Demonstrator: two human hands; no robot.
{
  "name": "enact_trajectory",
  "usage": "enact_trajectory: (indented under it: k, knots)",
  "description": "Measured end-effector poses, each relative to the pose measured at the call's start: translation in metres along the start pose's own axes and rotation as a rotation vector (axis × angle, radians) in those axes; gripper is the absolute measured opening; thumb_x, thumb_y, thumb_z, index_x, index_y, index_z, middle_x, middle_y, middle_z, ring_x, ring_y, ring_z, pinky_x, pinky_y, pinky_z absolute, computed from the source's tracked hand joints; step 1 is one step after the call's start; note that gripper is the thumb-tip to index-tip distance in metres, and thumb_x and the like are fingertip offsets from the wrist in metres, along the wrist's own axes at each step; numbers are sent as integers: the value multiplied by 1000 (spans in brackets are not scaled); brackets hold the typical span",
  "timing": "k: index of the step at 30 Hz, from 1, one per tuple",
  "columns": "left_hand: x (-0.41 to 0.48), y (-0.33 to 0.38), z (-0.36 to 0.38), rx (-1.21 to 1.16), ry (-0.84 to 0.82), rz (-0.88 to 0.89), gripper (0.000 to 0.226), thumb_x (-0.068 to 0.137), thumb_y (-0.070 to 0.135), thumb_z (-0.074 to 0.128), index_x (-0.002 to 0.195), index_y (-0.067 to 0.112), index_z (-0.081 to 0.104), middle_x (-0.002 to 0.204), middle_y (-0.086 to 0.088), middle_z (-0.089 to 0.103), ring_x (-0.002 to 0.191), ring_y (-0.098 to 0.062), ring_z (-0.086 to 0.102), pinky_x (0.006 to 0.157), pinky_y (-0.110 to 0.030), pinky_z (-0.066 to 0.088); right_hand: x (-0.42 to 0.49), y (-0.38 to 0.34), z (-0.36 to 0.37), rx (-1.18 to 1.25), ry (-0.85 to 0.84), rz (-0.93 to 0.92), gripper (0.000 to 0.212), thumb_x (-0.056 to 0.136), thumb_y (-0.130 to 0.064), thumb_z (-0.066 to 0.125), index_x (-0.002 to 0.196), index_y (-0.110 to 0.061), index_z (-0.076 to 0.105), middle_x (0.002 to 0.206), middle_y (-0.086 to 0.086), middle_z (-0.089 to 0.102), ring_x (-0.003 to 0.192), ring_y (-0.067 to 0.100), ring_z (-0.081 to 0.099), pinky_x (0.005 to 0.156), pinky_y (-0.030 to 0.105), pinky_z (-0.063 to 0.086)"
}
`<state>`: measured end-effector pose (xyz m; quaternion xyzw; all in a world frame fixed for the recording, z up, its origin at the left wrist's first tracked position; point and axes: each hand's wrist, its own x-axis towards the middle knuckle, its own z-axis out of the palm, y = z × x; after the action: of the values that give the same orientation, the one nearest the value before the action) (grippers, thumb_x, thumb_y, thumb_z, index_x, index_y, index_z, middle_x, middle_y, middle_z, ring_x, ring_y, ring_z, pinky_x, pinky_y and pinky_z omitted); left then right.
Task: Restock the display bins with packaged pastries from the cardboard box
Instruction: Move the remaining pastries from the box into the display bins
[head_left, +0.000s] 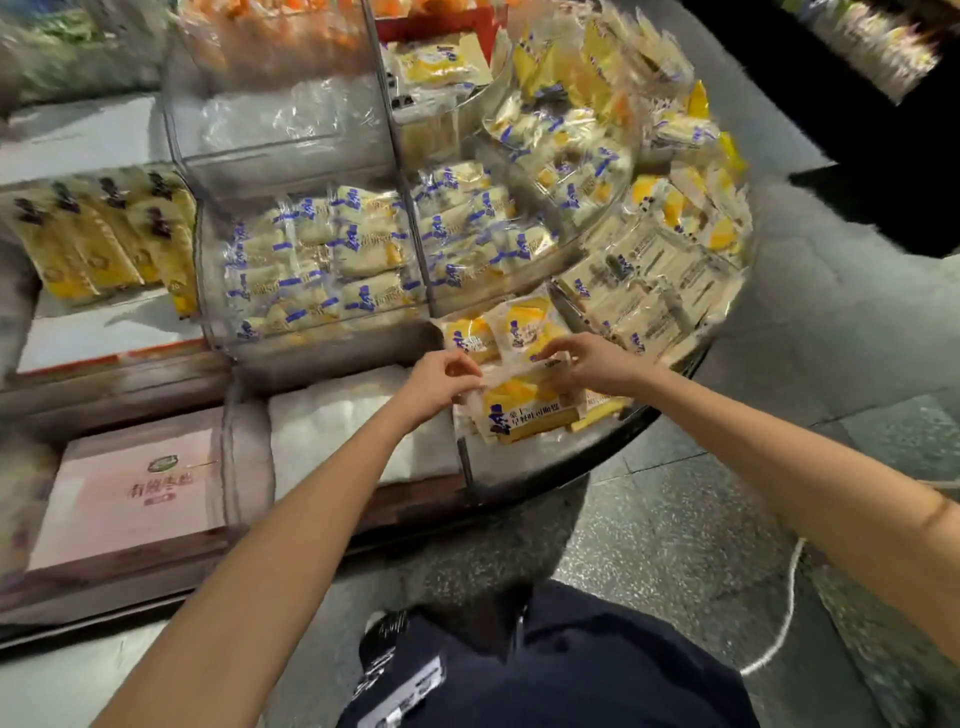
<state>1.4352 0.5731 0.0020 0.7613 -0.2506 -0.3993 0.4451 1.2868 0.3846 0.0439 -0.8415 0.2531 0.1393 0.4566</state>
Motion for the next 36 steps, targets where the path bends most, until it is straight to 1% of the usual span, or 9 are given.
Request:
enact_trajectory:
  k: [2,6,11,14,17,23,30,33,36]
  knots:
    - [-4,-5,13,29,49,4,6,88,3,69,86,8,66,78,-5,65,73,-15,59,62,-22,52,6,11,-1,-33,-38,-15,36,83,-21,77,116,-17,64,119,-1,61,87,17,67,65,16,51]
    - [-14,-15,32,238,162,19,4,89,13,66,89,16,68,89,0,66,86,-14,58,73,-24,44,18,26,8,-277,-123,-118,39,85,-31,75,118,-13,64,115,-2,60,103,16,58,82,29,47]
    - [-20,-17,41,409,193,25,14,94,8,56,95,16,67,99,-2,67,96,-16,60,73,-21,40,27,37,16,-425,-113,-183,32,89,-29,68,116,-12,65,112,10,66,92,22,58,70,29,40]
    - [-13,-20,41,612,260,95,21,94,6,53,109,11,67,114,-9,63,115,-25,53,90,-33,42,29,41,17,-438,-134,-214,29,88,-27,69,112,-11,65,112,12,66,89,18,53,71,28,36]
    - [4,-21,39,731,114,89,45,91,15,63,135,18,54,138,-7,51,135,-25,33,112,-42,32,31,45,14,-399,-153,-216,25,89,-22,69,110,-10,65,112,10,66,90,17,53,72,28,38]
    - [32,-21,38,1011,-102,190,65,84,41,72,142,27,46,143,-4,50,133,-25,41,112,-39,29,25,60,-17,-388,-162,-202,22,89,-24,69,108,-12,66,101,5,62,90,20,57,71,29,41]
    - [31,-42,37,1223,-149,303,109,61,75,69,149,20,35,148,-6,42,135,-28,38,114,-43,25,21,80,-45,-420,-211,-166,22,93,-32,65,110,-19,71,103,0,59,90,16,54,75,27,37]
    - [32,-47,40,1264,-84,317,98,68,64,73,149,24,33,145,-5,43,135,-27,36,114,-46,21,21,83,-61,-397,-146,-142,20,93,-28,66,110,-18,71,101,0,60,85,16,54,74,26,37]
    - [31,-45,40,1233,24,274,87,76,51,70,151,30,30,144,-4,41,135,-26,33,114,-50,16,21,85,-72,-363,-99,-121,16,91,-24,68,107,-19,70,93,-1,54,69,6,48,60,25,37]
